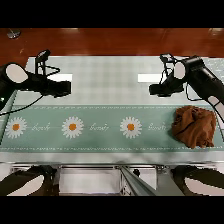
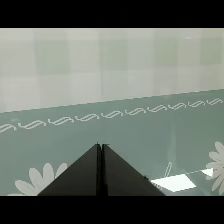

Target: Fold the shirts.

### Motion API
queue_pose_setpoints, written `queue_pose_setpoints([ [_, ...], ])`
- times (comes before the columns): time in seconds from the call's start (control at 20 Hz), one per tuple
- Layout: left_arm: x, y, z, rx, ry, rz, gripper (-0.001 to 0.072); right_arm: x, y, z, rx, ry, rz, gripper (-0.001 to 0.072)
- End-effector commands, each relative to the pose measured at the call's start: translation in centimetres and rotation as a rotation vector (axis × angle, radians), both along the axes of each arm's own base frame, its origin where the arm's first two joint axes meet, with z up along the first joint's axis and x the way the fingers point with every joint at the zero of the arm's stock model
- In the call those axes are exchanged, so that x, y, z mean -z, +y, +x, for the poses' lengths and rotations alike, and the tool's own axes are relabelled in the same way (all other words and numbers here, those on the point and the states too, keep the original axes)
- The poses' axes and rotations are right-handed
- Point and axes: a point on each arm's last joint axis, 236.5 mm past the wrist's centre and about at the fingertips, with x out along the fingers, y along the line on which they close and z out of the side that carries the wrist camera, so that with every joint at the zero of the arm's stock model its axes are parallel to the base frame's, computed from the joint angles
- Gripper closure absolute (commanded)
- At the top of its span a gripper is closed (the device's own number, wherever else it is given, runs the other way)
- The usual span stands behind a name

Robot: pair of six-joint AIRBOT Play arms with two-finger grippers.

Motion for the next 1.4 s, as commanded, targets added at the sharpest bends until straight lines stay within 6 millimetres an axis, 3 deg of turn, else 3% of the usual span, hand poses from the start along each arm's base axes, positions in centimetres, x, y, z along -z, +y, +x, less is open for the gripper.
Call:
queue_pose_setpoints([
  [0.0, 0.0, 0.0, 0.0, 0.000, 0.001, 0.001, 0.0686, 0.0, 0.0, 0.0, 0.000, 0.001, 0.000, 0.0677],
  [0.6, 0.0, 0.0, 0.1, -0.002, -0.002, -0.001, 0.0686, -0.1, 0.2, 0.4, -0.001, -0.018, 0.007, 0.0677],
  [0.75, -0.8, 0.0, 2.1, -0.035, -0.086, -0.016, 0.0686, -0.7, 0.8, 2.4, 0.009, -0.105, 0.039, 0.0677],
  [0.85, -1.4, -0.1, 3.3, -0.056, -0.136, -0.026, 0.0686, -0.9, 0.7, 2.4, 0.011, -0.104, 0.033, 0.0672],
  [0.9, -1.6, 0.0, 3.9, -0.065, -0.161, -0.028, 0.0683, -1.2, 0.4, 2.1, 0.019, -0.089, 0.026, 0.0518],
  [0.95, -1.8, 0.2, 4.5, -0.077, -0.185, -0.026, 0.0535, -1.8, 0.1, 1.9, 0.028, -0.083, 0.013, 0.0114],
  [1.0, -1.8, 0.6, 4.6, -0.068, -0.194, -0.005, -0.0013, -2.6, -0.6, 1.4, 0.027, -0.074, -0.016, 0.0086],
  [1.1, -2.2, 1.9, 3.6, 0.018, -0.170, 0.076, 0.0005, -5.3, -4.3, -0.1, 0.029, -0.062, -0.155, 0.0087],
  [1.25, -4.9, 3.6, 1.6, 0.088, -0.218, 0.123, 0.0005, -9.7, -12.9, -4.6, 0.191, -0.055, -0.310, 0.0087],
  [1.35, -5.7, 4.1, -0.9, 0.072, -0.246, 0.120, 0.0005, -10.2, -17.0, -8.3, 0.366, -0.089, -0.273, 0.0087],
])
